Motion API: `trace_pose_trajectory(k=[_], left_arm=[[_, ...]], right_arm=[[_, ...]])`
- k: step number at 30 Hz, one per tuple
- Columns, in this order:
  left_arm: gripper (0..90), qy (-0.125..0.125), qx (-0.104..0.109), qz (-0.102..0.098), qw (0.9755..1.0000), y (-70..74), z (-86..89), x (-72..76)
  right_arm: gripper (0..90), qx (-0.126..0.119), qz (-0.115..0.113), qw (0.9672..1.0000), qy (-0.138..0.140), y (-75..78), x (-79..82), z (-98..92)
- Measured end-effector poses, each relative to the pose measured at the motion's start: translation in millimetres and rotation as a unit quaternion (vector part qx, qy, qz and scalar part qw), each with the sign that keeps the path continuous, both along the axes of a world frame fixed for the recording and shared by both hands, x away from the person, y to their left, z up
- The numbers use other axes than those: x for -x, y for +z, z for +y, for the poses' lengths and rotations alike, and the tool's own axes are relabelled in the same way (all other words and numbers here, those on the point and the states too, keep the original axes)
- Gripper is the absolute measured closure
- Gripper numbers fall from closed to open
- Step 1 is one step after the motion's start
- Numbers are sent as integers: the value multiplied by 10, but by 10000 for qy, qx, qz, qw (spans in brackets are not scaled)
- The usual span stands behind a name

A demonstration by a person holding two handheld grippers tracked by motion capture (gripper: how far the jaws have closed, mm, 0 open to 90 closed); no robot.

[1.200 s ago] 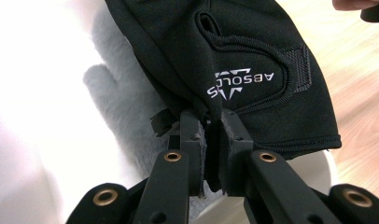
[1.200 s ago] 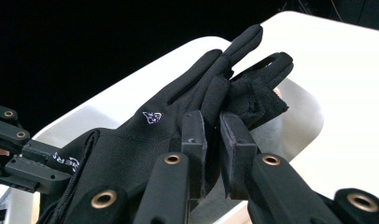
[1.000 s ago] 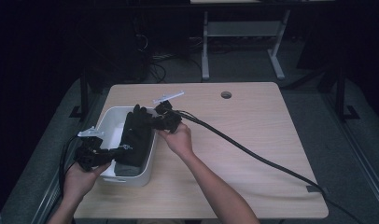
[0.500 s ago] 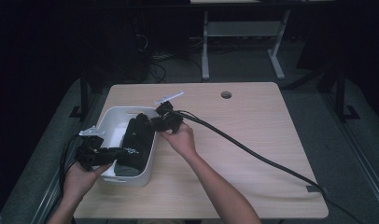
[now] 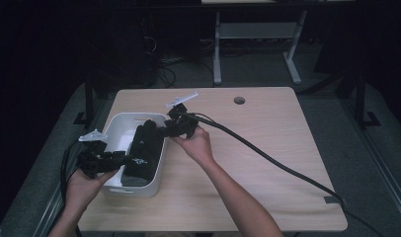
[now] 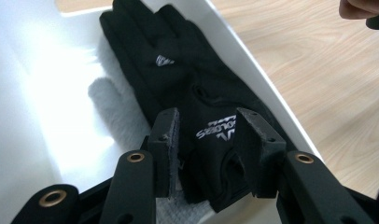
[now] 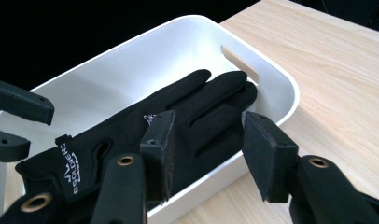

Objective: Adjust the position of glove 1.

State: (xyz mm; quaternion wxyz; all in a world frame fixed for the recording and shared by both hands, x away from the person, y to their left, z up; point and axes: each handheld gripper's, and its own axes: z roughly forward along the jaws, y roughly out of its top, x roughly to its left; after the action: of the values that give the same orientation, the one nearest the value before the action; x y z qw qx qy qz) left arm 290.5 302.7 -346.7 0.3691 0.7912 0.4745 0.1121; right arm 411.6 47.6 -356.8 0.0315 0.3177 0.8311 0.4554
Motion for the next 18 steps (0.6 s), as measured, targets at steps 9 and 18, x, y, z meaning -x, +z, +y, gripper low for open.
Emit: trace_pose_trajectory(k=[9,18], left_arm=[[580,-97,63,-114,9999,67,-106,-6],[550,-208,112,-182,9996,126,-216,-15]], right_arm=[[464,78,-155,9998,-23,165,34,-131],[433,-36,-248,9997,-77,273,52,-266]])
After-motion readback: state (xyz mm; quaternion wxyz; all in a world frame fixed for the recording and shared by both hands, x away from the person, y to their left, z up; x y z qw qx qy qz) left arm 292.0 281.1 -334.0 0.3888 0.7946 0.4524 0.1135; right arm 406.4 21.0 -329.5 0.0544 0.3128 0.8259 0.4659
